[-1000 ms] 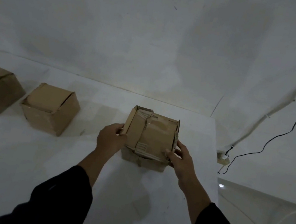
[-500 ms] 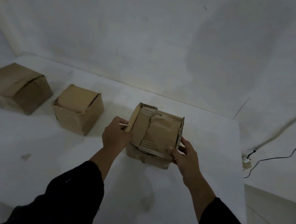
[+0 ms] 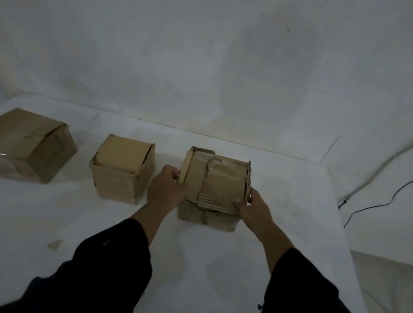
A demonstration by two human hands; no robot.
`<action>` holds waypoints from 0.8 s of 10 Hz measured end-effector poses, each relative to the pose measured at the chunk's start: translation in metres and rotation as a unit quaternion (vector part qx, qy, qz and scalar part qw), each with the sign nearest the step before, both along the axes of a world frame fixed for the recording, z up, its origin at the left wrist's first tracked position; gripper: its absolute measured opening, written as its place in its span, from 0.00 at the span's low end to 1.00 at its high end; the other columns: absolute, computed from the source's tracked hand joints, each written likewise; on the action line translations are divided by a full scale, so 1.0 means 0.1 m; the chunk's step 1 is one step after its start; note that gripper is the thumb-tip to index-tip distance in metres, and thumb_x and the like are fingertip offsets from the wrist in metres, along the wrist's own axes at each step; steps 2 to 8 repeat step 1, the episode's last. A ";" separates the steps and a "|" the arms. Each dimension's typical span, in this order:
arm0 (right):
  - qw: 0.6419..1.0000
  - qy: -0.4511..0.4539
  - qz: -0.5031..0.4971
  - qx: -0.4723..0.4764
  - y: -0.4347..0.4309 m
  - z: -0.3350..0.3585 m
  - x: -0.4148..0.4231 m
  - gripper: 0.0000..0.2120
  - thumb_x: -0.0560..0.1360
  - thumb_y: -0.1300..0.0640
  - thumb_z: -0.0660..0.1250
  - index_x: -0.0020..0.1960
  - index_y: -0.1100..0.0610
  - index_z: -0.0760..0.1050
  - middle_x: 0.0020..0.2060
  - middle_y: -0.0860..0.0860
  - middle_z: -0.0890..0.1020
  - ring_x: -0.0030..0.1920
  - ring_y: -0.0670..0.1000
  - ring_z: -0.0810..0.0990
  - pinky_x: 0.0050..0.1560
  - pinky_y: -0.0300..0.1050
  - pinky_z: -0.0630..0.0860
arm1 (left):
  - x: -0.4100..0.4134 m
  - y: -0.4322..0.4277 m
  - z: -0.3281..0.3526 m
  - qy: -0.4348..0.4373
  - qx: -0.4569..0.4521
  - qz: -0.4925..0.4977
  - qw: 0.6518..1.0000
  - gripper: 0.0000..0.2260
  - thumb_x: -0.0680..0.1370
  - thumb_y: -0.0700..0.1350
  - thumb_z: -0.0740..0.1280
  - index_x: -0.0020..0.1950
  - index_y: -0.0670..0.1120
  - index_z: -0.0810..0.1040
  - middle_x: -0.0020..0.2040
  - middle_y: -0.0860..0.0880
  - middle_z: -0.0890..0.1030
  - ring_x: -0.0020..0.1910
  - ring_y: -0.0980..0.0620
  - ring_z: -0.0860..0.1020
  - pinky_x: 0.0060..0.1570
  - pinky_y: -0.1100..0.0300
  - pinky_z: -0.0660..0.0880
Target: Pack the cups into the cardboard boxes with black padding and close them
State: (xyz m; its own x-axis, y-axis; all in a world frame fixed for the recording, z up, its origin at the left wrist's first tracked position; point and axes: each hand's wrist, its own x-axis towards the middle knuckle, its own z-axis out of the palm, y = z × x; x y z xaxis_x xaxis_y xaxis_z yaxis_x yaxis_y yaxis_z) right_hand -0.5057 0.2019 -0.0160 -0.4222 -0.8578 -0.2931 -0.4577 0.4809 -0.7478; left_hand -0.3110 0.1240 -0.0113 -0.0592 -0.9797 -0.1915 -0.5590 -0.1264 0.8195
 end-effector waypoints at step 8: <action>0.991 0.131 0.020 0.031 0.04 0.18 0.14 0.27 0.79 0.51 0.58 0.75 0.55 0.54 0.68 0.58 0.68 0.67 0.60 0.69 0.63 0.52 0.68 | 0.12 0.03 0.15 -0.058 -0.024 -0.073 0.995 0.25 0.74 0.43 0.66 0.71 0.46 0.66 0.65 0.47 0.73 0.59 0.44 0.76 0.53 0.56 0.73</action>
